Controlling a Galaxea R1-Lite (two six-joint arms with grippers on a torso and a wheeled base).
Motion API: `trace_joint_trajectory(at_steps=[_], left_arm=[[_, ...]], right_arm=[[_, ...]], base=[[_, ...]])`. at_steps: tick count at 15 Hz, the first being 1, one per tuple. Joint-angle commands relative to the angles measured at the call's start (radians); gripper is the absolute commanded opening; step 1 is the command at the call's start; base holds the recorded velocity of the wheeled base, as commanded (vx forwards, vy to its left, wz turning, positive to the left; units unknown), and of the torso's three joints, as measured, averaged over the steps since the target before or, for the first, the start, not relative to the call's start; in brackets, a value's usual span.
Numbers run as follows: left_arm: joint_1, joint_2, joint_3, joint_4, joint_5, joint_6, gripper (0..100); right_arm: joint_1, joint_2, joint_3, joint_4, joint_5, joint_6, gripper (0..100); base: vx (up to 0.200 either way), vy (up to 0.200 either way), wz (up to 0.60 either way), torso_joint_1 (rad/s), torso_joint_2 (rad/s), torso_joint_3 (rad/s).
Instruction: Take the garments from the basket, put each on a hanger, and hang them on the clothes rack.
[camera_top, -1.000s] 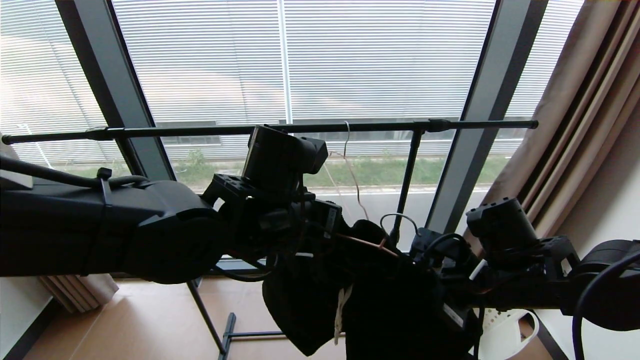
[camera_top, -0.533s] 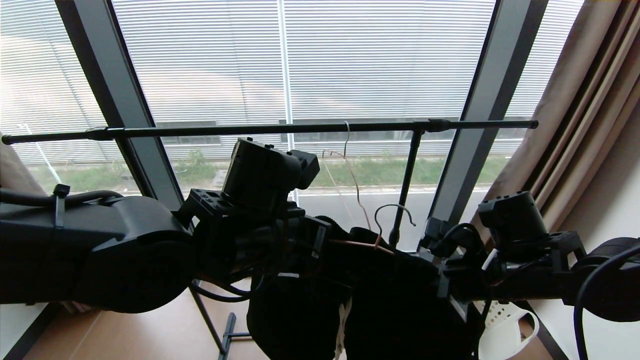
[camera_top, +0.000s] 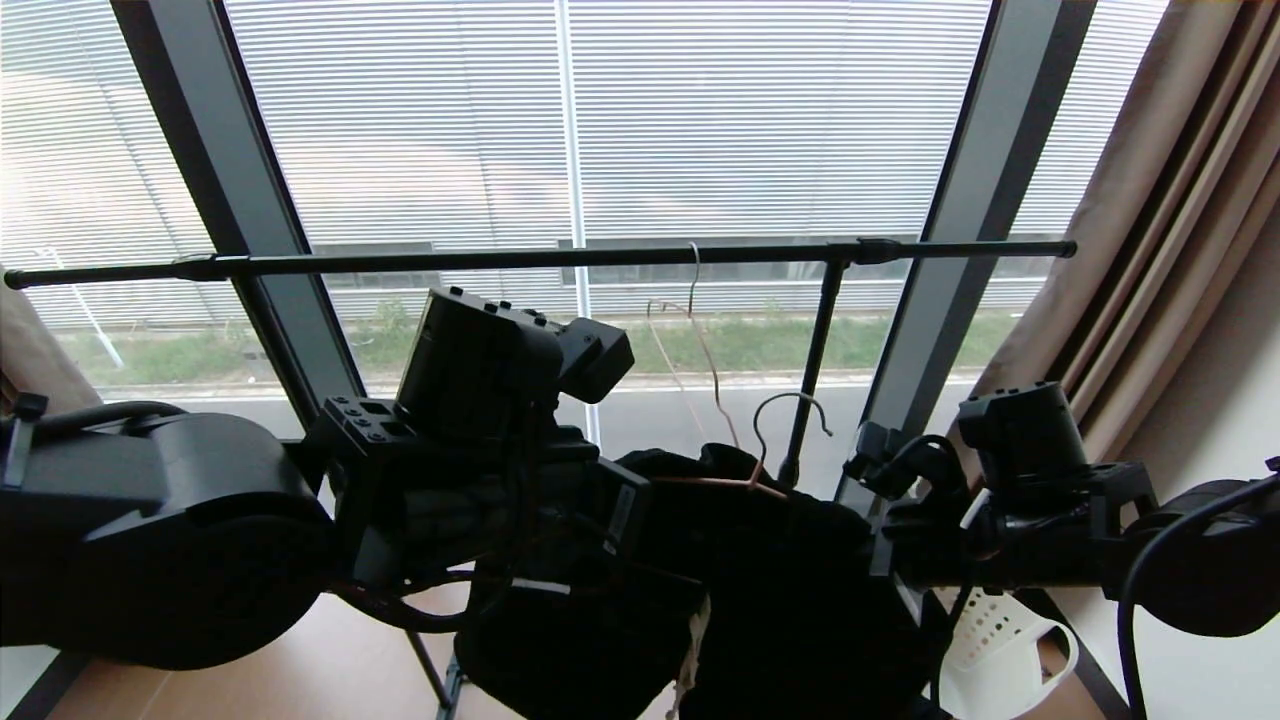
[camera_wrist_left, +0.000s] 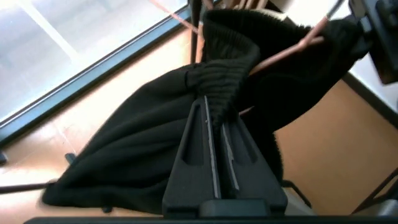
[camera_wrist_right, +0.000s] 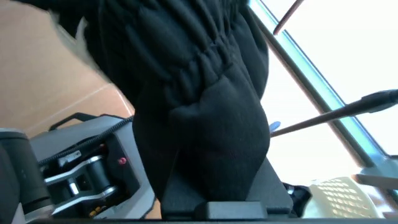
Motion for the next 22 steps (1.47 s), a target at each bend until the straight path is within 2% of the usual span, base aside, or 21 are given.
trace_joint_trajectory(at_steps=[1, 3, 6, 8, 13, 15, 19, 22], left_arm=[[0.002, -0.006, 0.026, -0.023, 0.001, 0.005, 0], [0.002, -0.003, 0.069, -0.095, -0.001, 0.037, 0], [0.001, -0.004, 0.101, -0.133, -0.027, 0.060, 0], [0.001, -0.017, 0.113, -0.134, -0.081, 0.066, 0], [-0.001, -0.017, 0.118, -0.136, -0.102, 0.088, 0], [-0.001, -0.017, 0.118, -0.136, -0.137, 0.089, 0], [-0.001, -0.012, 0.115, -0.136, -0.154, 0.096, 0], [-0.001, -0.004, 0.115, -0.144, -0.177, 0.117, 0]], right_arm=[[-0.012, 0.005, 0.002, -0.001, 0.015, 0.003, 0], [-0.014, 0.003, 0.000, -0.004, 0.021, 0.023, 0], [-0.012, 0.003, 0.000, -0.022, 0.039, 0.055, 0], [-0.012, 0.000, -0.003, -0.022, 0.039, 0.071, 0], [-0.005, -0.012, 0.003, -0.068, 0.038, 0.117, 0], [-0.005, -0.021, 0.011, -0.073, 0.041, 0.118, 0], [-0.003, -0.037, 0.018, -0.082, 0.047, 0.118, 0], [0.014, -0.038, 0.055, -0.162, 0.056, 0.118, 0]], base=[[0.000, 0.000, 0.00, 0.000, 0.00, 0.000], [0.000, 0.000, 0.00, 0.000, 0.00, 0.000], [0.000, 0.000, 0.00, 0.000, 0.00, 0.000], [0.000, 0.000, 0.00, 0.000, 0.00, 0.000], [0.000, 0.000, 0.00, 0.000, 0.00, 0.000], [0.000, 0.000, 0.00, 0.000, 0.00, 0.000], [0.000, 0.000, 0.00, 0.000, 0.00, 0.000], [0.000, 0.000, 0.00, 0.000, 0.00, 0.000]])
